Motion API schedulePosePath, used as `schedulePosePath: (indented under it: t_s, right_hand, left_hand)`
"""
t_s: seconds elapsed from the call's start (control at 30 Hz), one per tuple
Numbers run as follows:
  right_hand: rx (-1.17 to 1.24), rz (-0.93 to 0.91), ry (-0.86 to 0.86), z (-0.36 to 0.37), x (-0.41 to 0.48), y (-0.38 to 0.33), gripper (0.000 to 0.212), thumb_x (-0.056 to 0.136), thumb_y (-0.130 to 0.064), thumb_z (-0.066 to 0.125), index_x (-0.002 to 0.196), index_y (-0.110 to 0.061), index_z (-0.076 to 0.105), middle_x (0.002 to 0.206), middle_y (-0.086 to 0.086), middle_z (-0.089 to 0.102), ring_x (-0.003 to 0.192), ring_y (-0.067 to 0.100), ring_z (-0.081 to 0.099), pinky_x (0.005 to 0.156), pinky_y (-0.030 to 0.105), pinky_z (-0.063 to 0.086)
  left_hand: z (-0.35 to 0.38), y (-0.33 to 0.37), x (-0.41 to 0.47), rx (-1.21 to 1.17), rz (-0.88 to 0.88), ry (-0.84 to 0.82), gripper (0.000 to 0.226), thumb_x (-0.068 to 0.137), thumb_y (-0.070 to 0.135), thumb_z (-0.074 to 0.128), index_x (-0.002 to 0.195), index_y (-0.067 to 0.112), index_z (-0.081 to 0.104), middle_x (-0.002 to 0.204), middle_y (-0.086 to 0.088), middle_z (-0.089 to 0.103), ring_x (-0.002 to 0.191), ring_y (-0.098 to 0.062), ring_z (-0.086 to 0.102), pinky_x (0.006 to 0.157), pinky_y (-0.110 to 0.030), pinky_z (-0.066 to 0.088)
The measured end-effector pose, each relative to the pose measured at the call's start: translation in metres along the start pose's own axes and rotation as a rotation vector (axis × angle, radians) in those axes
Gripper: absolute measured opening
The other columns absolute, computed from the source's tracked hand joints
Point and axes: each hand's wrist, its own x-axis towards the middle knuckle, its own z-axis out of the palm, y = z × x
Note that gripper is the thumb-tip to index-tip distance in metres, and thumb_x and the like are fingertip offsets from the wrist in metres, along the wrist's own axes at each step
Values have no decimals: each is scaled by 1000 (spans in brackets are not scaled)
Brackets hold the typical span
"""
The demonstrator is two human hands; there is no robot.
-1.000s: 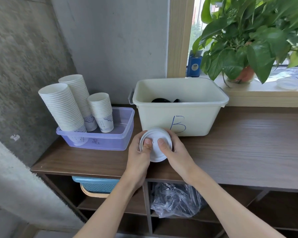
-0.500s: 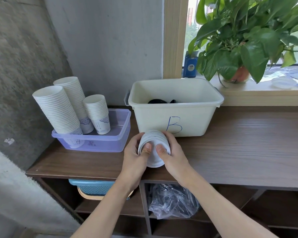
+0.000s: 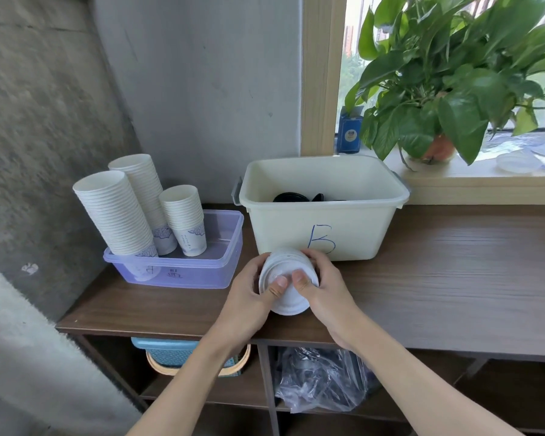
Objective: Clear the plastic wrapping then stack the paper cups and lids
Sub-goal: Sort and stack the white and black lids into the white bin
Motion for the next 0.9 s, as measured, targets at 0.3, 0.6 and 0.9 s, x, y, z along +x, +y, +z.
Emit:
schedulePosePath:
  t_s: [0.3,0.6,0.9]
  right_hand:
    - [-180,-116,-126,-19,1,-75,63,76,-52,61,131,-23,48,124,-10,59,113,0,56,98,20,46]
    - [-1134,-294,105,-73,50,-90,41,90,-31,62,130,-24,55,123,-7,63,119,17,48,101,28,26]
    - [-1106,-346,97,-71,32,-96,17,88,-10,56,78,-18,67,68,-8,64,71,18,55,68,24,33]
  left_hand:
    - [-26,53,12,67,150,21,54,79,31,80,125,15,58,110,4,72,100,-6,68,79,-17,52]
    - [-64,85,29,-59,133,41,38,83,28,77,118,18,67,102,2,74,95,-11,68,73,-18,50]
    - [-74,103,37,-104,143,64,39,77,36,76,107,12,71,93,-6,73,87,-21,67,82,-39,50]
